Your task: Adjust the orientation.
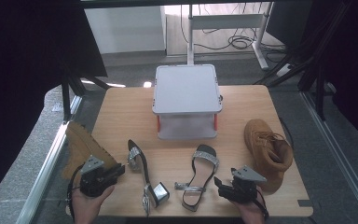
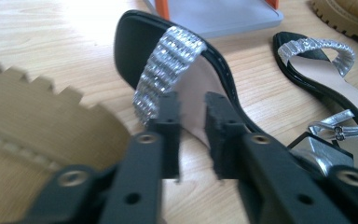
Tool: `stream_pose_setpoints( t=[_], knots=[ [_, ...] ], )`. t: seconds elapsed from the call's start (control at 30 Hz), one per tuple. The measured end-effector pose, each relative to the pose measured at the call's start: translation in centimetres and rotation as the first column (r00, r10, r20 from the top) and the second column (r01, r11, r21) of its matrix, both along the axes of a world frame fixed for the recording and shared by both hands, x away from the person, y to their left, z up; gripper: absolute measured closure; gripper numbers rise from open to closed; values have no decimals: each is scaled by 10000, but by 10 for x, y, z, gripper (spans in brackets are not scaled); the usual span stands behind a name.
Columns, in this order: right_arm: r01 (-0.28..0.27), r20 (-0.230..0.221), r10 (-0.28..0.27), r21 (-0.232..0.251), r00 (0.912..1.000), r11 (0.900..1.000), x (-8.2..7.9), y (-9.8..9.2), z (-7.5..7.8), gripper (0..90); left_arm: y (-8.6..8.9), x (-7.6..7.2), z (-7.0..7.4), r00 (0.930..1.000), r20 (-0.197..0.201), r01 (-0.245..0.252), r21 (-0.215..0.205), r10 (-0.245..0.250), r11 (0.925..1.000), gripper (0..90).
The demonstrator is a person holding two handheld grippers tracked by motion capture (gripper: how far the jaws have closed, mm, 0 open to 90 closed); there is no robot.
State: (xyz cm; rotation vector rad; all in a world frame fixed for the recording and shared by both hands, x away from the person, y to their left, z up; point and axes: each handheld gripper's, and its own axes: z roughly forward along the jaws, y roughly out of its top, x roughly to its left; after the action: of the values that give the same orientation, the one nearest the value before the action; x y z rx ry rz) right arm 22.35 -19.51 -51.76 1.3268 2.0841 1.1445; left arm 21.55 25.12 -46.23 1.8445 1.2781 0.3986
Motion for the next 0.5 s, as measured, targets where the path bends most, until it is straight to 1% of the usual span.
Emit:
stream_pose_setpoints(
  t=[0.03,0.07,0.1,0.13,0.17,0.2,0.23,0.3,0.37,0.4,0.47,0.5],
  knots=[
    [-41,-28,41,1,10000,10000,0,1,-1,252,1,-3,-1,10000,11,25,-53,-25,10000,847],
    [-51,-18,51,-6,10000,10000,1,1,-1,255,1,-5,-1,9999,-109,116,-6,-116,9999,894],
    [-73,24,73,-43,10000,10000,1,1,-1,256,1,-5,-1,9999,-109,116,-6,-116,9999,897],
    [-82,23,82,-56,10000,10000,2,2,-1,257,-2,-8,-3,9988,-433,227,444,-208,9988,898],
    [-81,40,81,-74,10000,9999,2,3,-2,258,-4,-10,-5,9983,-538,244,628,-211,9977,899],
    [-98,55,98,-103,9999,9999,1,3,-2,260,-6,-11,-6,9975,-661,316,712,-269,9970,899],
    [-132,104,134,-150,9999,9998,1,4,-2,262,-6,-11,-6,9975,-661,316,712,-269,9970,899],
    [-199,166,204,-261,9997,9995,-1,5,-2,264,-13,-14,-9,9955,-838,528,902,-453,9945,899],
    [-200,166,205,-332,9997,9992,-2,6,-1,265,-15,-14,-10,9951,-857,566,921,-488,9941,898],
    [-194,167,200,-374,9997,9991,-2,6,-1,266,-21,-13,-12,9942,-856,734,944,-654,9928,898],
    [-135,235,146,-443,9996,9989,-2,6,0,277,-24,-12,-13,9938,-850,801,996,-717,9918,899],
    [-116,250,127,-449,9996,9989,-3,6,0,285,-29,-12,-15,9912,-903,1078,1254,-969,9862,899]
  ],
)
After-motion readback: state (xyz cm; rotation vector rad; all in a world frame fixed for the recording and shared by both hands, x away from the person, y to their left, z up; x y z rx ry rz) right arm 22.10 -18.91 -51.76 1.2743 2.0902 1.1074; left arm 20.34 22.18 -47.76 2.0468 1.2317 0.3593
